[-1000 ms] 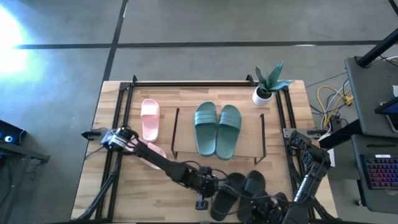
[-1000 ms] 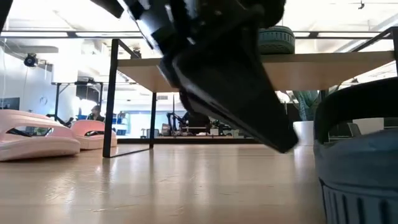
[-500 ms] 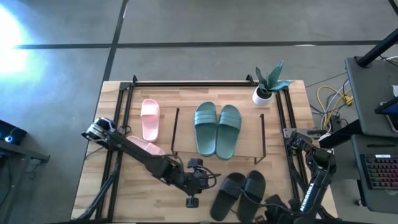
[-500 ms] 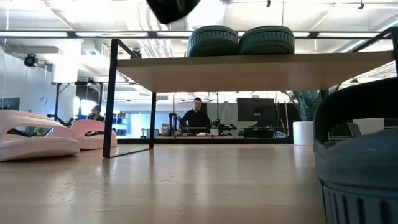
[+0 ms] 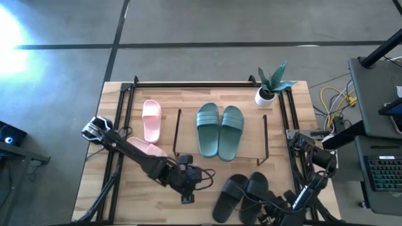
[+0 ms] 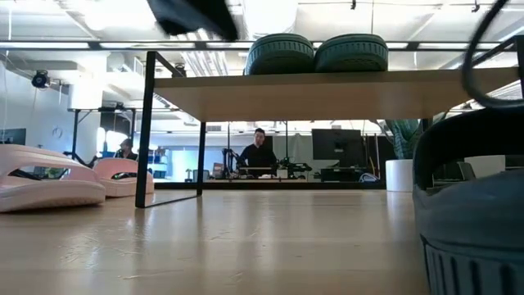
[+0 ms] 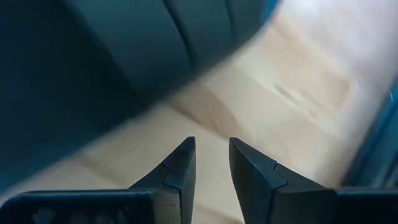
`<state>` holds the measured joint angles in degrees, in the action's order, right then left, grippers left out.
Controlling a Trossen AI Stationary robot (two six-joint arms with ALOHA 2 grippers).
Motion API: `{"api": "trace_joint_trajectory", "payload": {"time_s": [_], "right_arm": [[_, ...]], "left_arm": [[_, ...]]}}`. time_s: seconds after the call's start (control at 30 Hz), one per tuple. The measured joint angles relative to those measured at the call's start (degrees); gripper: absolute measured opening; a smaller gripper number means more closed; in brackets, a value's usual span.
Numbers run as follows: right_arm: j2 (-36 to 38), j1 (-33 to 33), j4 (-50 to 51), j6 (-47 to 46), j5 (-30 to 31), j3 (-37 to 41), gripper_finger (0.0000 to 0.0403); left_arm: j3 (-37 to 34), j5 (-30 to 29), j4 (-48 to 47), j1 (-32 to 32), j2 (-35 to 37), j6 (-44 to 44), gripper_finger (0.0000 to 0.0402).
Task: Pick and place slides into the shelf
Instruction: Adjust the black slides under the shelf
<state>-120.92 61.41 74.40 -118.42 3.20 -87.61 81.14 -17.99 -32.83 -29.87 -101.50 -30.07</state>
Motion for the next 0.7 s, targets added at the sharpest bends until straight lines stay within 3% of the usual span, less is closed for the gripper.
{"api": "trace_joint_trajectory", "payload": {"time_s": [0.17,0.43,0.6,0.7], "right_arm": [[0.0,-2.4,-0.6,7.9,7.8,-0.3,0.0088],[0.0,-8.4,-0.9,23.6,8.9,-0.3,0.0088],[0.0,-10.1,-1.2,26.5,9.0,-1.1,0.0088],[0.0,-10.1,-1.2,26.5,13.1,-2.5,0.0088]], "left_arm": [[-5.6,0.4,4.4,-0.2,-0.1,-6.6,0.0015],[-12.6,1.9,11.5,-0.2,-0.1,-13.2,0.0015],[-15.4,3.1,17.7,-0.1,-0.2,-14.7,0.0015],[-15.6,3.1,19.8,-0.1,-1.0,-14.6,0.0015]]}}
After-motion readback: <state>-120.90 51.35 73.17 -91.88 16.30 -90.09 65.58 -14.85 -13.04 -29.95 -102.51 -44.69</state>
